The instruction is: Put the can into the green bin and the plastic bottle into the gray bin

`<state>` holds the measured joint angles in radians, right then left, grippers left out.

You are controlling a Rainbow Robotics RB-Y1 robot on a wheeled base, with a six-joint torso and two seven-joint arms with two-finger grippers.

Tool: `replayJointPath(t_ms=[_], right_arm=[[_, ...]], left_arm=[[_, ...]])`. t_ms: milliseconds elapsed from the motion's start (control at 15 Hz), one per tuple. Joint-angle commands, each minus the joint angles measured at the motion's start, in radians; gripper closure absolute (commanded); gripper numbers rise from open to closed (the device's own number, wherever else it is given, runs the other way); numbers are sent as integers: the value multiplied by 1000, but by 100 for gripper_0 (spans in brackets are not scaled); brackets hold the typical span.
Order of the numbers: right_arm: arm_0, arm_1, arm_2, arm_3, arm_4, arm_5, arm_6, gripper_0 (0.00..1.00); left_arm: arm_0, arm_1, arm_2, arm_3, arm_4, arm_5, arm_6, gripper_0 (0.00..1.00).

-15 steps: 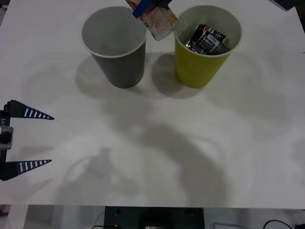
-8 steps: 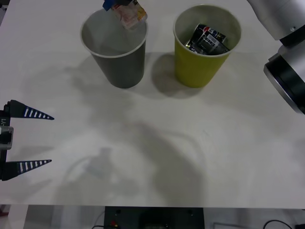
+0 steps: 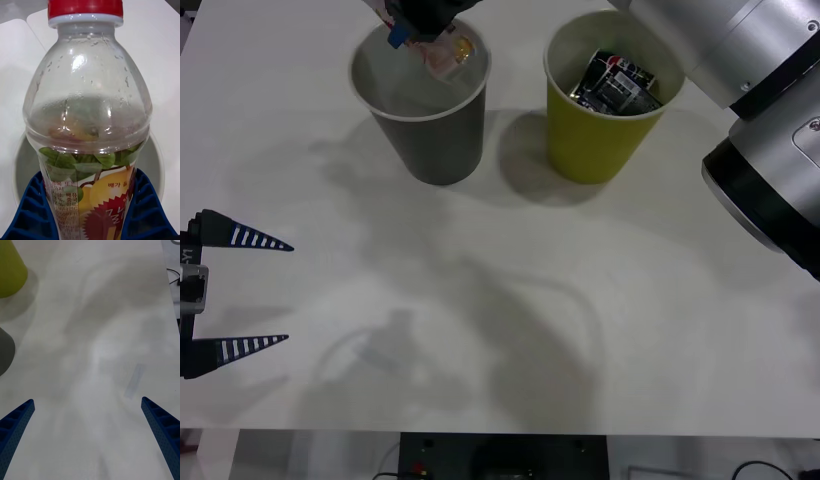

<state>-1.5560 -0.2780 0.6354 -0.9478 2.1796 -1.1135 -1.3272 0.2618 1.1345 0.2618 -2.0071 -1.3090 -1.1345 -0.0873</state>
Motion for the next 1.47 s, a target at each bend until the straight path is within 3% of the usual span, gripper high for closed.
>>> replayJointPath(t_ms=[67, 133, 533, 933, 1200, 1467], right_arm=[[1, 2, 1, 4, -12, 0, 0, 11], [1, 2, 1, 4, -15, 0, 3, 0], [1, -10, -29, -11, -52, -34, 13, 0], [33, -138, -145, -157, -187, -203, 115, 0], [145, -217, -214, -344, -219, -224, 141, 0], [271, -314, -255, -493, -324, -267, 217, 0]], left_arm=[[0, 0, 0, 0, 0, 0, 0, 2], [0, 0, 0, 0, 0, 0, 0, 2], [0, 0, 0, 0, 0, 0, 0, 2], [0, 0, 0, 0, 0, 0, 0, 2], [0, 0, 0, 0, 0, 0, 0, 2], [0, 0, 0, 0, 0, 0, 0, 2]])
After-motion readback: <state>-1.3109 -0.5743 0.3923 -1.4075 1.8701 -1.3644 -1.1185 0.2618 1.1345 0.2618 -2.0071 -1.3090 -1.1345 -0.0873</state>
